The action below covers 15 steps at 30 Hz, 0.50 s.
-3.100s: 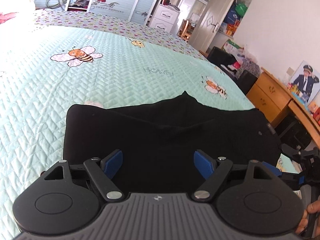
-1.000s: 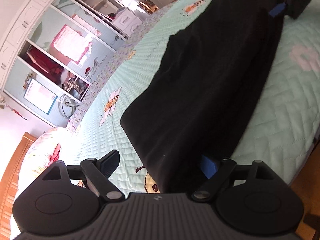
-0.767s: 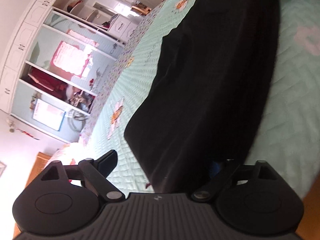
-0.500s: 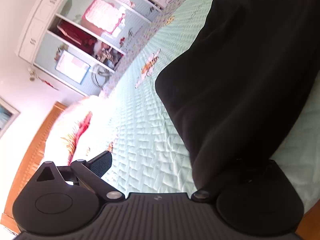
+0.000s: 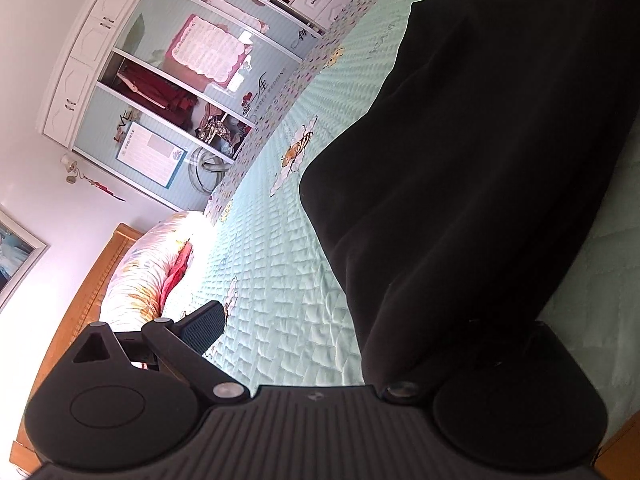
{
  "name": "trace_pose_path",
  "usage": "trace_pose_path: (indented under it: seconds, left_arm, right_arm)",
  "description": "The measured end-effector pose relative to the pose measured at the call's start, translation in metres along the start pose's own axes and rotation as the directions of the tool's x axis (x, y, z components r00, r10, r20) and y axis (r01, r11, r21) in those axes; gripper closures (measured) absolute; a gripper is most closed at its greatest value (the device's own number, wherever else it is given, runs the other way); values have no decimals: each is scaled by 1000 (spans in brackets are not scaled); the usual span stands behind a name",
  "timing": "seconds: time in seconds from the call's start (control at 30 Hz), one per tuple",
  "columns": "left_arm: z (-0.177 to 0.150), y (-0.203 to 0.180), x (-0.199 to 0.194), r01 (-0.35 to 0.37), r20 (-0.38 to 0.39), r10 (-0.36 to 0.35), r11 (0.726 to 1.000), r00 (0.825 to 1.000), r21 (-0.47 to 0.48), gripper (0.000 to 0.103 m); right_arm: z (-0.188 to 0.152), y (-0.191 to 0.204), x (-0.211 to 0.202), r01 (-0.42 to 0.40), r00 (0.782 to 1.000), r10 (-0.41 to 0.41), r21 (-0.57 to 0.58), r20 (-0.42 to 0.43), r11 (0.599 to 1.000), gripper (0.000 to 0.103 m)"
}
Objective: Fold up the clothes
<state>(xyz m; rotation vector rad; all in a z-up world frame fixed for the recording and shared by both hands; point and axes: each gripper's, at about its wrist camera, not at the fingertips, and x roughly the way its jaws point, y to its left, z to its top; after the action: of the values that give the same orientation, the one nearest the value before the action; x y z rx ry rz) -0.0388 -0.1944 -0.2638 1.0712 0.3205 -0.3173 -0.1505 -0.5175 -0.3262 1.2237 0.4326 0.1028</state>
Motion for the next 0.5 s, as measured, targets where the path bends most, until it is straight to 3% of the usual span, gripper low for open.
trace_pose_path:
  seconds: [0.17,0.27,0.4,0.5]
  left_arm:
    - [5,1,6,1,-4,-1,1000,1000,-10,2]
    - [6,2,7,0,-3,0,1000,1000,-12,2]
    - [6,0,8,-1,-2,1,1000,1000,-19,2]
    - [7,-1,9,-4,4,4,1000,1000,-13,2]
  right_arm:
    - [6,26,30,-105,991,102,-30,-86,994,28]
    - [16,33,54,-41,989,36,-36,-140,998,28]
    - [25,29,78,106,978,-113,-49,-177,993,28]
    - [21,33,92,106,971,-120,-77,-206,991,28]
